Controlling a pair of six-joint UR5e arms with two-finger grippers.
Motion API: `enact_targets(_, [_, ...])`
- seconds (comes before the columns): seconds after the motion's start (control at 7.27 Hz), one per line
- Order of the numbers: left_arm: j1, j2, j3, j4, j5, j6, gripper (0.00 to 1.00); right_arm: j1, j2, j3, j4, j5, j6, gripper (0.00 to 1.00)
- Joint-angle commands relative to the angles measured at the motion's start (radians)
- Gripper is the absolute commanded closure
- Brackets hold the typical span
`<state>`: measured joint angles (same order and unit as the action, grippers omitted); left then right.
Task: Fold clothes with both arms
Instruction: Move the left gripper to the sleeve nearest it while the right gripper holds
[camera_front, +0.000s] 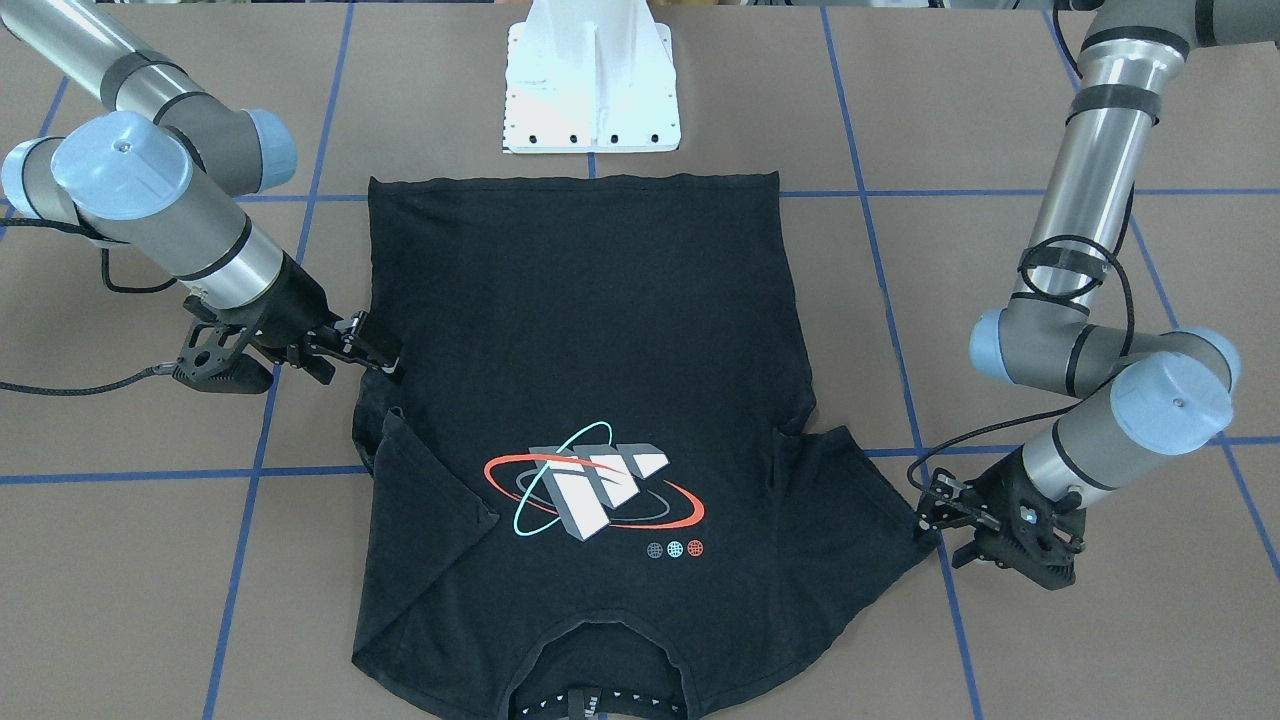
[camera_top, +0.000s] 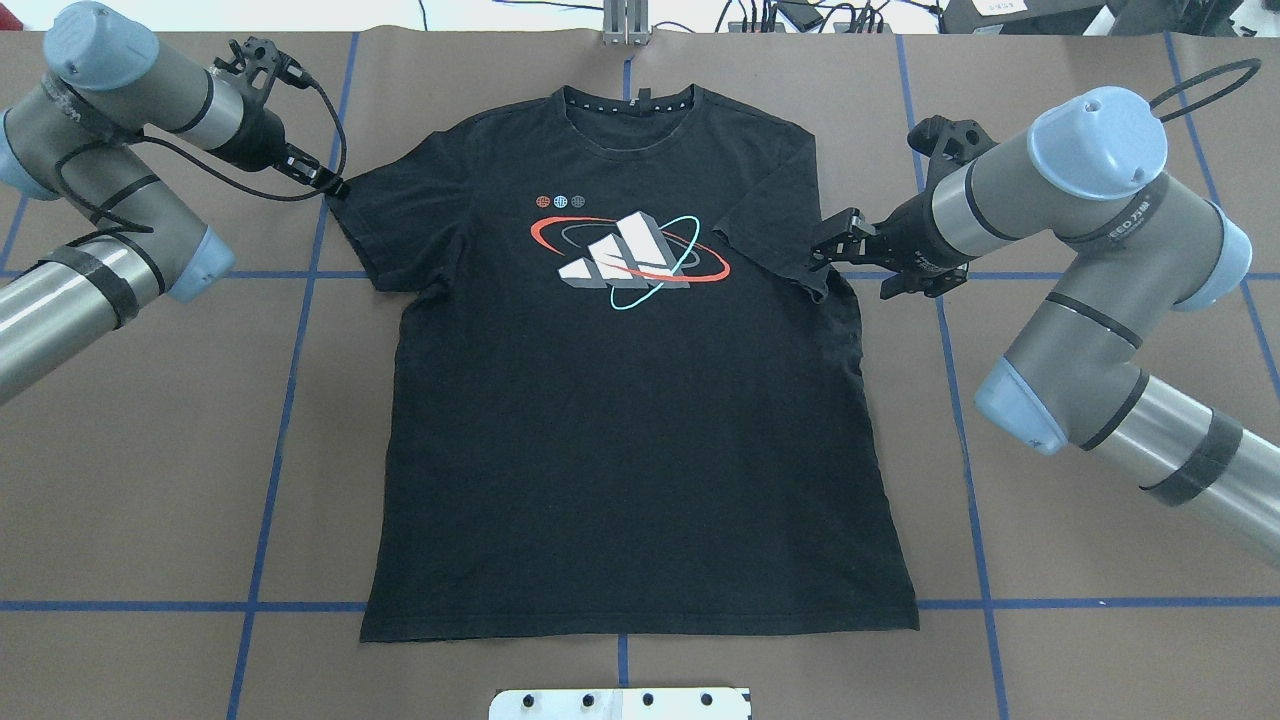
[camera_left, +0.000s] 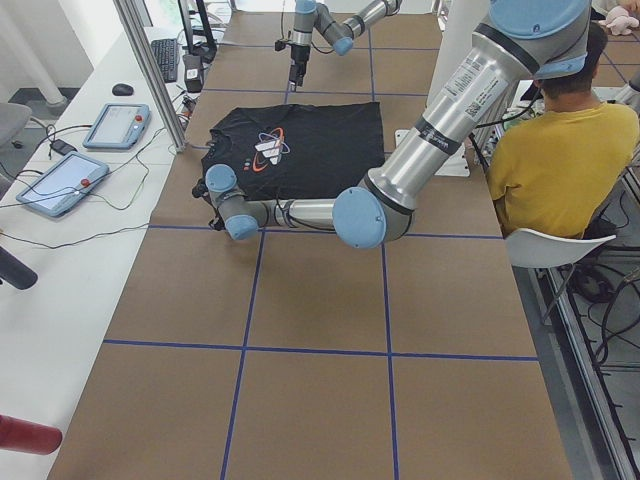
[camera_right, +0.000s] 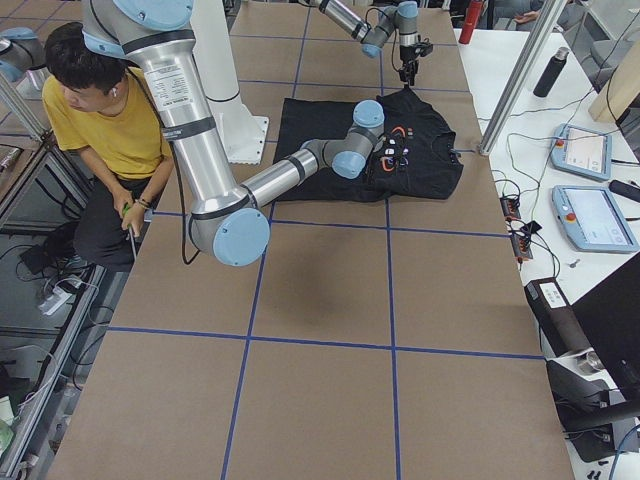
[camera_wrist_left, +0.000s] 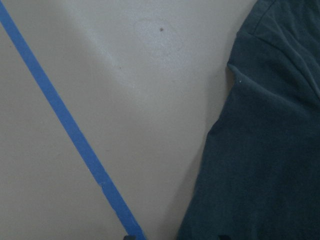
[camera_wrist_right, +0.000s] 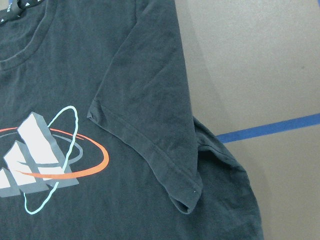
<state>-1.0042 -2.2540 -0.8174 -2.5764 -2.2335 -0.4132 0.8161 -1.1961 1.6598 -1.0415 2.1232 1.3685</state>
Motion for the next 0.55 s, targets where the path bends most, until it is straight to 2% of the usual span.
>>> enact_targets(0.0, [0.007, 0.002, 0.003, 0.001, 0.0, 0.001, 0.48, 0.0, 0.001, 0.0, 0.0, 0.001, 0.0, 0.0])
enact_targets(0.14, [0.009, 0.005, 0.003, 0.001, 0.0, 0.001, 0.56, 0.0, 0.001, 0.0, 0.0, 0.001, 0.001, 0.0])
enact_targets(0.28, [0.009, 0.008, 0.003, 0.001, 0.002, 0.001, 0.59, 0.0, 0.001, 0.0, 0.0, 0.0, 0.0, 0.0])
enact_targets(0.41, [0.009, 0.008, 0.003, 0.002, 0.0, 0.001, 0.73, 0.0, 0.001, -0.002, 0.0, 0.0, 0.0, 0.0])
